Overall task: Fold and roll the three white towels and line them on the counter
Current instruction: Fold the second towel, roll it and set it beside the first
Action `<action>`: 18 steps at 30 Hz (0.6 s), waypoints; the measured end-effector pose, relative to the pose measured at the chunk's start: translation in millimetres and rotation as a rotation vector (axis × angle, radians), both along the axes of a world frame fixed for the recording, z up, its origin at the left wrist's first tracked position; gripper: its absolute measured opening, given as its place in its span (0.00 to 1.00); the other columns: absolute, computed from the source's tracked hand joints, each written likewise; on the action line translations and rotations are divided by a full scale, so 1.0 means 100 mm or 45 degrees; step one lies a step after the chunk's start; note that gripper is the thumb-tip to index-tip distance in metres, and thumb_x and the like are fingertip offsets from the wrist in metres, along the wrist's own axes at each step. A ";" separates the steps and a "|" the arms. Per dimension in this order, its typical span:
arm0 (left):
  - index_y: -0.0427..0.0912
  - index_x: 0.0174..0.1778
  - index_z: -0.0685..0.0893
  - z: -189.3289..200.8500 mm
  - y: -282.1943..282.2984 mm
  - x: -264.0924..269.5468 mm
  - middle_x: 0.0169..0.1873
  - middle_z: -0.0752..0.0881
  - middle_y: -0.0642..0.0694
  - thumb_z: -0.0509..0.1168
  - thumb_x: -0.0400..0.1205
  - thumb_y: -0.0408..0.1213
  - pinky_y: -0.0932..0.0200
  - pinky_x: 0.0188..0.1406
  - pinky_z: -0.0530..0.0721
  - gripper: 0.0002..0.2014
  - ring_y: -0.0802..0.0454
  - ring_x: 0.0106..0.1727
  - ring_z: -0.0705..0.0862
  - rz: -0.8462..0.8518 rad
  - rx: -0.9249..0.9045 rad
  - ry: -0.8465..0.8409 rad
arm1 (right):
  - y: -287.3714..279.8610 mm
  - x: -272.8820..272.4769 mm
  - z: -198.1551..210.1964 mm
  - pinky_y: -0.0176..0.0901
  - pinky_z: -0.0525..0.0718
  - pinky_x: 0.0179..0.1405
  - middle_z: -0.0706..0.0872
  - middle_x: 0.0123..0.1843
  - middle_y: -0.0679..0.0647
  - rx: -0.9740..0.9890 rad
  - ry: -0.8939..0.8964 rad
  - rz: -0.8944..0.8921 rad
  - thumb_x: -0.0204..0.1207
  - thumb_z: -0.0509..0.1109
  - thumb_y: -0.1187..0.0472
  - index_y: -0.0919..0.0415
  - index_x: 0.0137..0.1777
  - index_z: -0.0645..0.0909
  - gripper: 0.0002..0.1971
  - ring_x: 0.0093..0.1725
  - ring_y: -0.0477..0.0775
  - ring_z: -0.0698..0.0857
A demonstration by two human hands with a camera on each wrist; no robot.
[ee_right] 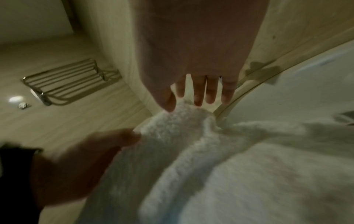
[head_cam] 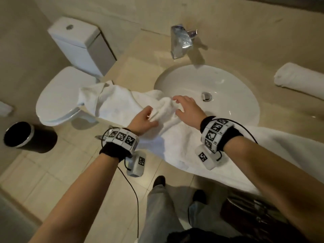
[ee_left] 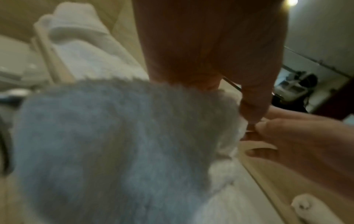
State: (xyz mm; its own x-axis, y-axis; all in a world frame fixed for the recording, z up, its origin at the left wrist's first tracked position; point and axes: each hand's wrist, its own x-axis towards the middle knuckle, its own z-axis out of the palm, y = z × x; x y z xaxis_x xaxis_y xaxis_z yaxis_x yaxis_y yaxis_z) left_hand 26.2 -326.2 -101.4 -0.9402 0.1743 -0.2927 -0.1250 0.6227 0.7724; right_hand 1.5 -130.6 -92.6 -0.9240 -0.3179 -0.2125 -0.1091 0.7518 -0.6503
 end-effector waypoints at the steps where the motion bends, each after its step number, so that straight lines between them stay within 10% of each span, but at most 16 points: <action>1: 0.41 0.44 0.71 0.00 -0.01 0.01 0.33 0.74 0.54 0.69 0.72 0.38 0.74 0.31 0.71 0.13 0.62 0.33 0.72 0.014 0.107 -0.074 | -0.10 -0.06 0.00 0.48 0.67 0.70 0.74 0.69 0.60 -0.031 -0.046 0.043 0.77 0.63 0.66 0.56 0.76 0.65 0.27 0.70 0.61 0.68; 8: 0.39 0.52 0.79 -0.17 -0.34 -0.11 0.39 0.80 0.45 0.64 0.79 0.25 0.64 0.46 0.75 0.08 0.51 0.42 0.77 0.043 0.290 -0.242 | -0.49 -0.26 -0.20 0.33 0.70 0.42 0.71 0.37 0.45 -0.131 -0.059 -0.030 0.71 0.65 0.75 0.59 0.66 0.77 0.24 0.43 0.51 0.73; 13: 0.49 0.72 0.67 -0.16 -0.41 -0.31 0.41 0.82 0.43 0.58 0.76 0.30 0.54 0.37 0.76 0.27 0.44 0.42 0.80 -0.311 -0.402 0.145 | -0.68 -0.19 -0.17 0.36 0.71 0.36 0.70 0.34 0.47 -0.103 -0.127 -0.168 0.72 0.60 0.75 0.56 0.60 0.75 0.19 0.36 0.49 0.71; 18: 0.50 0.68 0.73 -0.19 -0.35 -0.63 0.59 0.78 0.44 0.58 0.81 0.37 0.52 0.43 0.75 0.18 0.42 0.58 0.81 -0.581 -0.810 0.247 | -0.84 -0.08 -0.22 0.44 0.72 0.46 0.77 0.42 0.50 0.171 -0.337 -0.262 0.77 0.66 0.51 0.56 0.52 0.66 0.14 0.44 0.54 0.76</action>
State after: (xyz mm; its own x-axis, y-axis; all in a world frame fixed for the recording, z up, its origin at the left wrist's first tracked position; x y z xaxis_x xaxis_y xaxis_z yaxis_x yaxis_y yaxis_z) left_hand -37.1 -360.9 -120.9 -0.8609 0.4082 -0.3037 0.3478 0.9078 0.2343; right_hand -6.2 -215.0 -114.8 -0.8730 -0.0836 -0.4805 0.2128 0.8211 -0.5296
